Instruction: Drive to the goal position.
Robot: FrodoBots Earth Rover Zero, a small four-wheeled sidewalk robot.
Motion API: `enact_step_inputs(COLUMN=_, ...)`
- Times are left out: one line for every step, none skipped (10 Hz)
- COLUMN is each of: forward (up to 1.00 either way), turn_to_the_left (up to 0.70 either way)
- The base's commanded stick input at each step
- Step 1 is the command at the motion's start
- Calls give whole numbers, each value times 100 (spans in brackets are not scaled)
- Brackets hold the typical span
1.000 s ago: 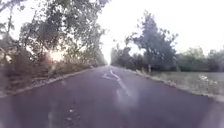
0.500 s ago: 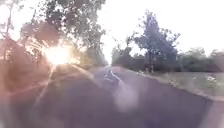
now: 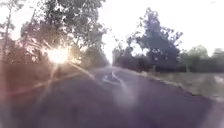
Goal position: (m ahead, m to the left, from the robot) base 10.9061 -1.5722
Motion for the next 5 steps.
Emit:
enact_step_inputs(forward=100, turn_to_the_left=0)
enact_step_inputs(forward=100, turn_to_the_left=0)
enact_step_inputs(forward=100, turn_to_the_left=0)
enact_step_inputs(forward=100, turn_to_the_left=0)
enact_step_inputs(forward=100, turn_to_the_left=0)
